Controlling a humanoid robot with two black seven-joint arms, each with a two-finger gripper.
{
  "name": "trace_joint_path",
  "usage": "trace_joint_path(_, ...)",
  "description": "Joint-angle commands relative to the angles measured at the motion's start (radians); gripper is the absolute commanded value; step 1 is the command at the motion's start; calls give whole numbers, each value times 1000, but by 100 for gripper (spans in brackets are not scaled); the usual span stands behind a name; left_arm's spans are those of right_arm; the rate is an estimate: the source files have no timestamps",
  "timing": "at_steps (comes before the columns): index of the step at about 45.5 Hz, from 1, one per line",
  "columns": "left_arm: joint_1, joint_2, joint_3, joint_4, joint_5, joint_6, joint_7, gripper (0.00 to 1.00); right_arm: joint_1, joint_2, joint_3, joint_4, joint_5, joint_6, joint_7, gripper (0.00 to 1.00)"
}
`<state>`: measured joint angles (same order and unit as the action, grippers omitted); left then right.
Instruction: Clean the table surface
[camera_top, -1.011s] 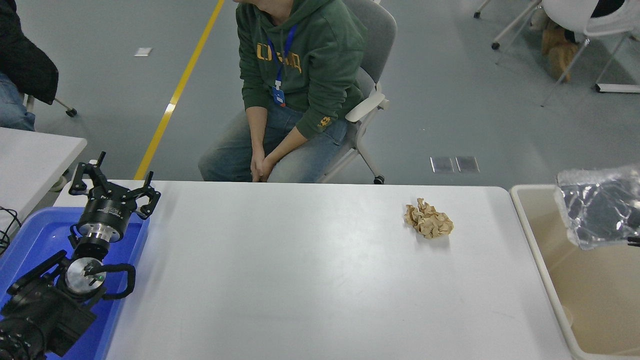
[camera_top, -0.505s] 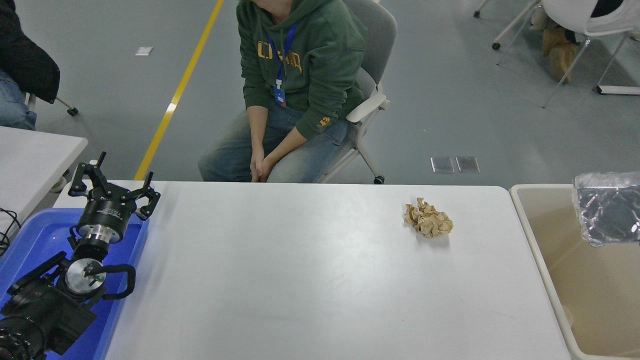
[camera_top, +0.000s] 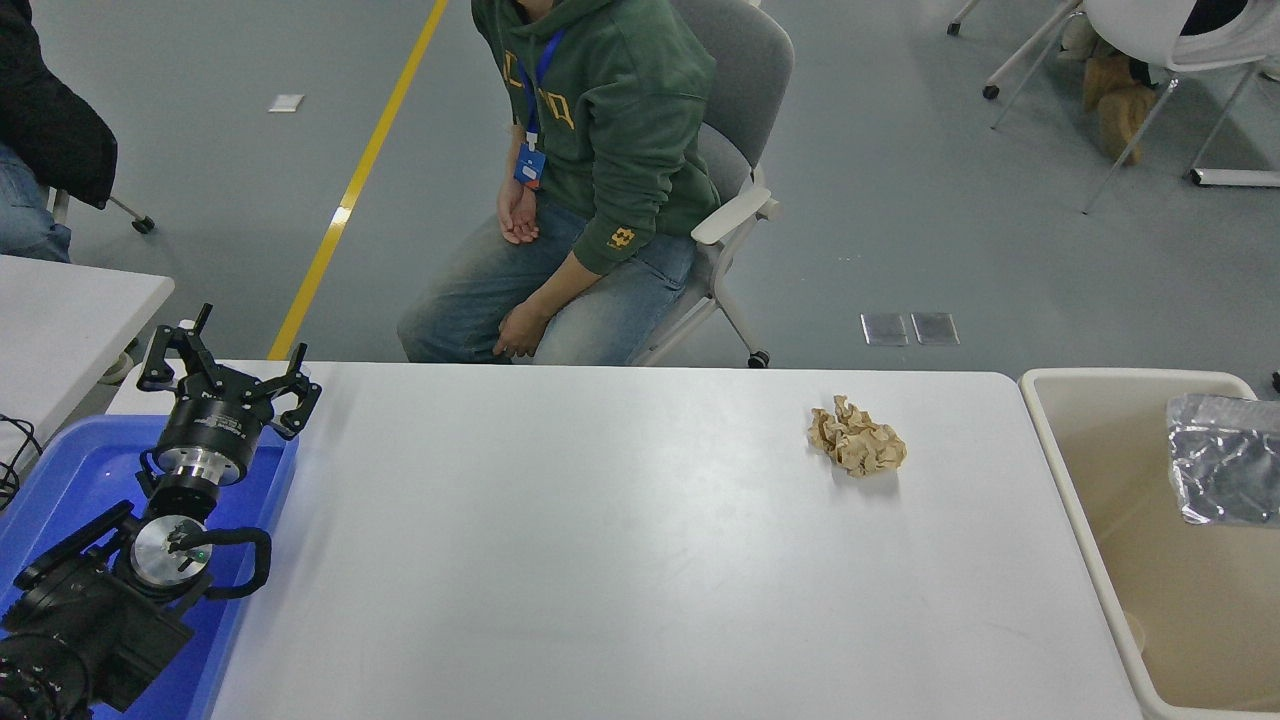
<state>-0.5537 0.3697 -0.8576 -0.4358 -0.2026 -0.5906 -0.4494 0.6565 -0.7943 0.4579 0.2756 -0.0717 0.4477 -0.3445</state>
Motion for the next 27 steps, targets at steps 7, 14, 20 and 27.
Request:
trace_joint_path(7, 0, 0, 0, 0, 0, 0, 0, 100, 31, 125, -200, -183, -13, -14, 127, 0)
trace_joint_path(14, 0, 0, 0, 0, 0, 0, 0, 100, 55, 199, -260, -271, -13, -17, 156, 0)
trace_joint_path(20, 0, 0, 0, 0, 0, 0, 0, 100, 55, 221, -262, -285, -13, -30, 163, 0)
trace_joint_path(27, 0, 0, 0, -1, 0, 0, 0, 100, 55, 244, -265, -285, -13, -64, 167, 0)
